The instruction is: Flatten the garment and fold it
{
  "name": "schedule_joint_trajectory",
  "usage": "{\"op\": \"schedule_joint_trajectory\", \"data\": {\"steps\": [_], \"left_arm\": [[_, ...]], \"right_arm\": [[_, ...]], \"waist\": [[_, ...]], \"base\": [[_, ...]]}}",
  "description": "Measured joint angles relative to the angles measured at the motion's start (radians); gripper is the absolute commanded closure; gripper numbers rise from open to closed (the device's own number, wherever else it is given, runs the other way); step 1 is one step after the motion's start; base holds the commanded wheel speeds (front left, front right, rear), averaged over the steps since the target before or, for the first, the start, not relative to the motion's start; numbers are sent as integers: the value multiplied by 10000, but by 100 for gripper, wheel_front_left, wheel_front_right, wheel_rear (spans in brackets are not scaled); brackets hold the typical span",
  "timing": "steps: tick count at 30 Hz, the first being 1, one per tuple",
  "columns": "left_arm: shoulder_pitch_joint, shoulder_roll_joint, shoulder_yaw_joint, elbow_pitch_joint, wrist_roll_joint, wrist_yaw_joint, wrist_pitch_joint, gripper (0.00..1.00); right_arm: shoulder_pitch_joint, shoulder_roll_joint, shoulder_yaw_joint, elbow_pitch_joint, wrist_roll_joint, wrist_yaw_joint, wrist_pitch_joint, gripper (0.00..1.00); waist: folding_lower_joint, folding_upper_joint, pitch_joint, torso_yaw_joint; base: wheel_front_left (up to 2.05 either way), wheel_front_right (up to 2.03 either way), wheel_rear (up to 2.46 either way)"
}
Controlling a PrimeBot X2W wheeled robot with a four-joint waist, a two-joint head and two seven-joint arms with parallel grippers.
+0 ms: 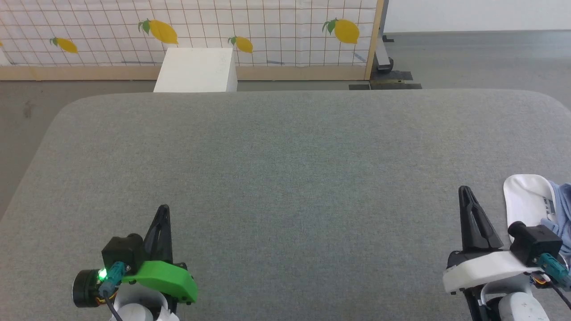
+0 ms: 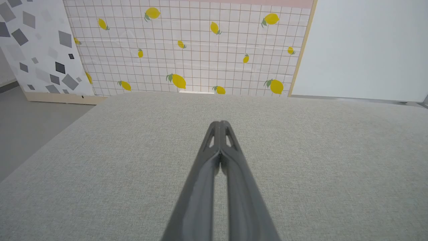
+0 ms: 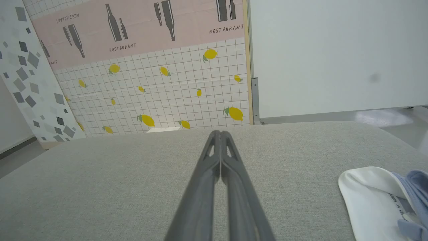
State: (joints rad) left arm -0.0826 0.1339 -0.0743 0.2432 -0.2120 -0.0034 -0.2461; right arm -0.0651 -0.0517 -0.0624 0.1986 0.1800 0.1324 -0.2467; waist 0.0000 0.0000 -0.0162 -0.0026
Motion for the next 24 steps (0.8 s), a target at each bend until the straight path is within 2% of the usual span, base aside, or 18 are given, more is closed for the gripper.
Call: {"op": "schedule_joint_trajectory", "data": {"steps": [24], "left_arm": [[91, -130, 136, -497, 387, 0, 514, 100]], "right_arm": [[21, 0, 123, -374, -332, 0, 456, 100]], "waist": [[0, 0, 34, 6]], "base": [[0, 0, 0]]}}
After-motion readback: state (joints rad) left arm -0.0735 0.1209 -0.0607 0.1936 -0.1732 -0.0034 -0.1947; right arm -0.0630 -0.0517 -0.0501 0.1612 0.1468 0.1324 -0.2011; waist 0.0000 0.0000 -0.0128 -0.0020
